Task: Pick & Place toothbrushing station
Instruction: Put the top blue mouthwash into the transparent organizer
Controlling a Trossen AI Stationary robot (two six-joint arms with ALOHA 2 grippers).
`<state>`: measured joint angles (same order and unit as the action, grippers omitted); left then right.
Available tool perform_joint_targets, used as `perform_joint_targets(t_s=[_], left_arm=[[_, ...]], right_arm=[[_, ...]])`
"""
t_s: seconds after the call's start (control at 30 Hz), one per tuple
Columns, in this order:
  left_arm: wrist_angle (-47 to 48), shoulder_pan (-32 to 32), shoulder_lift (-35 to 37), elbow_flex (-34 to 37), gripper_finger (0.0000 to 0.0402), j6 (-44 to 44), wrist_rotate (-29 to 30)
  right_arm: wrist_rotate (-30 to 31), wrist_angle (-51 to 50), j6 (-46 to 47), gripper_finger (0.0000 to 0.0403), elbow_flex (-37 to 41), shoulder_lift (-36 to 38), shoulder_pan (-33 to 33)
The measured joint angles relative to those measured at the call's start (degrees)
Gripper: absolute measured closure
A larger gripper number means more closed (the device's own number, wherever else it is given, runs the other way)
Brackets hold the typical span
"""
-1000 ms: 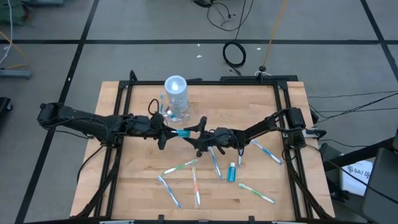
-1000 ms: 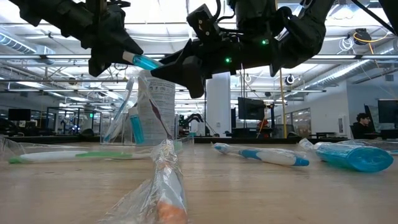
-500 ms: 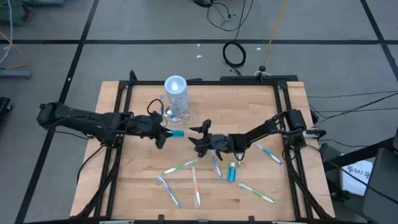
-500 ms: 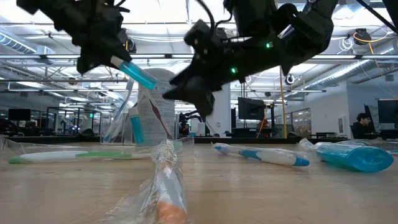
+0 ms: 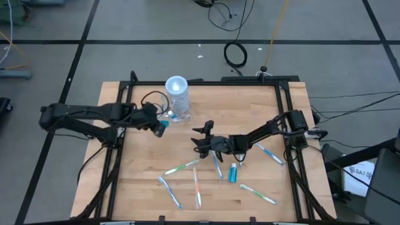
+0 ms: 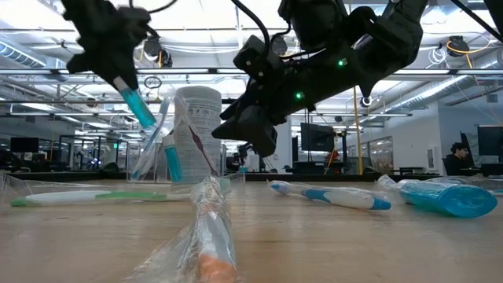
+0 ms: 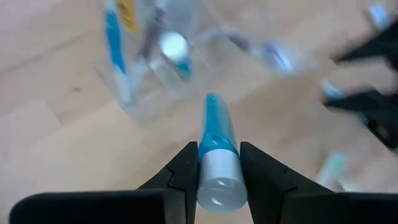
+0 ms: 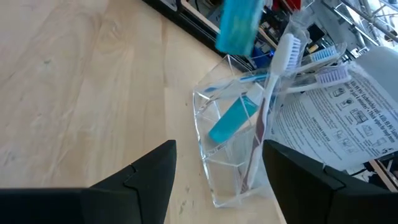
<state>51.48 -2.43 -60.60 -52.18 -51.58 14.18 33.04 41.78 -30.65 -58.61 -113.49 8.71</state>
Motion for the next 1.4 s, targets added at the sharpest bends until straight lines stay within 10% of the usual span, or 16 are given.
perform_joint_targets(t_s=[0.6,1.4], left_arm=[[-19.91,-11.39,-13.44,-0.25,0.0305,14.56,-11.57],[-4.88,-11.69,-12.96,-7.22,0.0305,20.29,-1.93]], right_arm=[[-0.04,-0.51,0.02,0.0176,0.0,0.0,0.02],[-0.08,-1.74,2.99,0.0179,0.0,0.04,0.02]])
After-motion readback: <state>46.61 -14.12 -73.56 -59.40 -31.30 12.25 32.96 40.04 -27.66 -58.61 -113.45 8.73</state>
